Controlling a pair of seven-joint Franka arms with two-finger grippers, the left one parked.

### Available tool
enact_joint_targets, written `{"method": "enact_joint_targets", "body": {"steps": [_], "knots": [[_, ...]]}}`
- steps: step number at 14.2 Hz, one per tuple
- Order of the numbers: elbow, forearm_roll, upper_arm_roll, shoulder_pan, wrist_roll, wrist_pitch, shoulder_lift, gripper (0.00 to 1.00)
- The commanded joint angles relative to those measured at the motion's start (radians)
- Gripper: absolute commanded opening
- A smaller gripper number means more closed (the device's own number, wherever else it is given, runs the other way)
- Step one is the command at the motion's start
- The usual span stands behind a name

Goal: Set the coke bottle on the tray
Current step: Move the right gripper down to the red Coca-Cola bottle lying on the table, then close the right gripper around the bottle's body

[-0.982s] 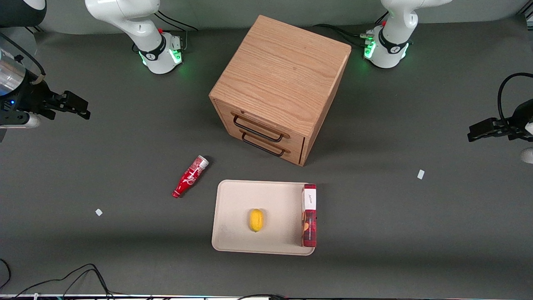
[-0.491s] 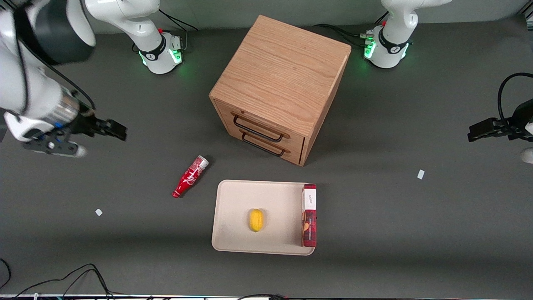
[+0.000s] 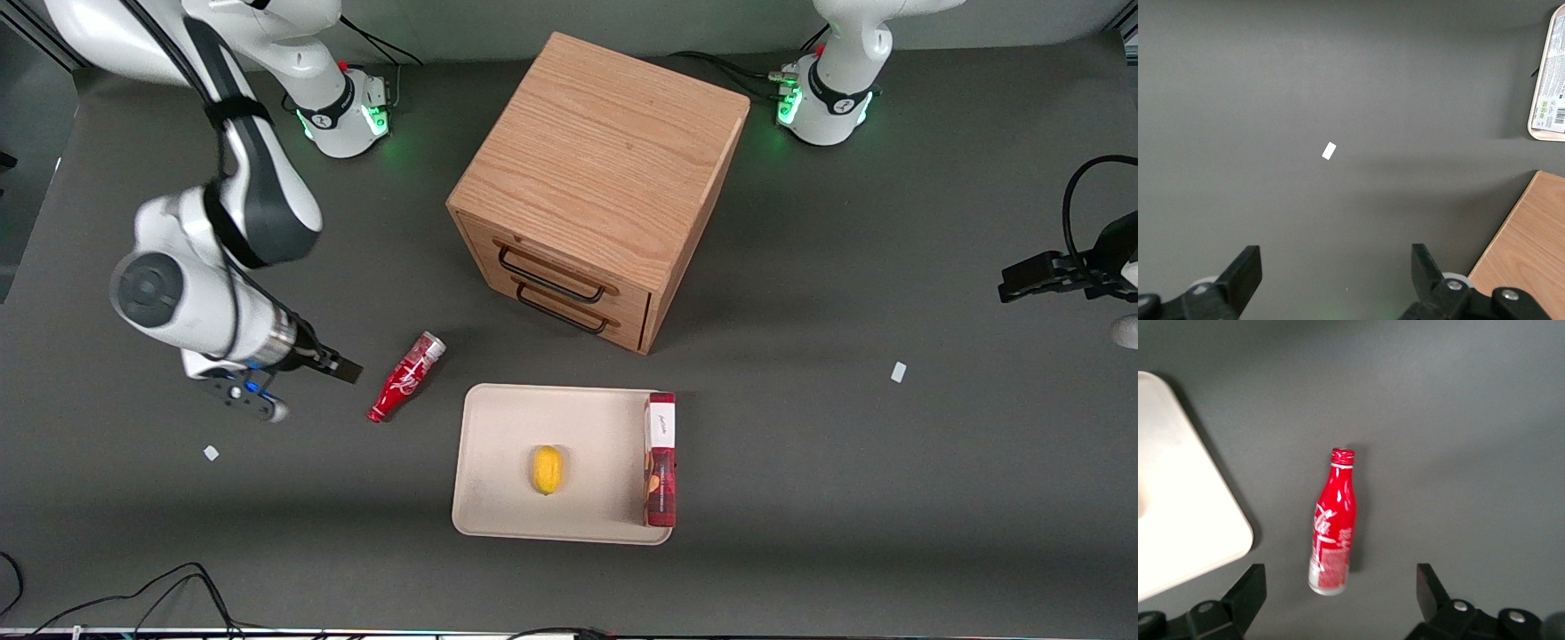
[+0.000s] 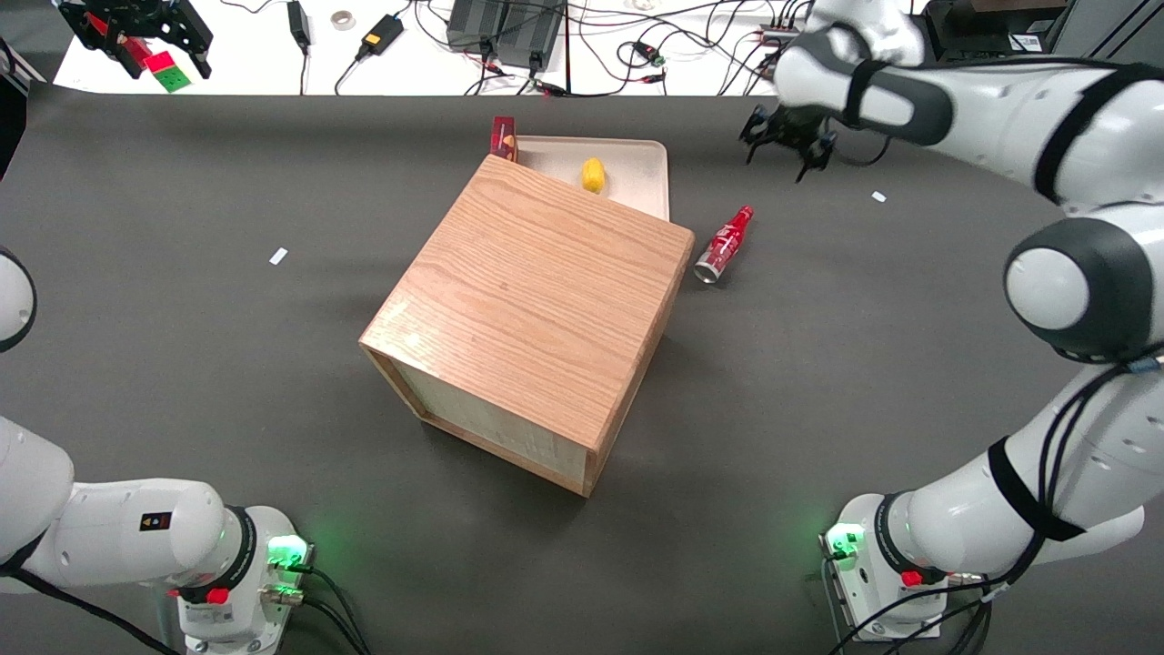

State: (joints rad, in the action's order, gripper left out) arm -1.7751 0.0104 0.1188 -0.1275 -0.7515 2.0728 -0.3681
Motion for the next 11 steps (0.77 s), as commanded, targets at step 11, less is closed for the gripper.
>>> {"method": "enact_joint_targets", "body": {"steps": [11], "knots": [[-0.133,-0.003,0.022,-0.009,-0.158,0.342,-0.199,1.00]]}}
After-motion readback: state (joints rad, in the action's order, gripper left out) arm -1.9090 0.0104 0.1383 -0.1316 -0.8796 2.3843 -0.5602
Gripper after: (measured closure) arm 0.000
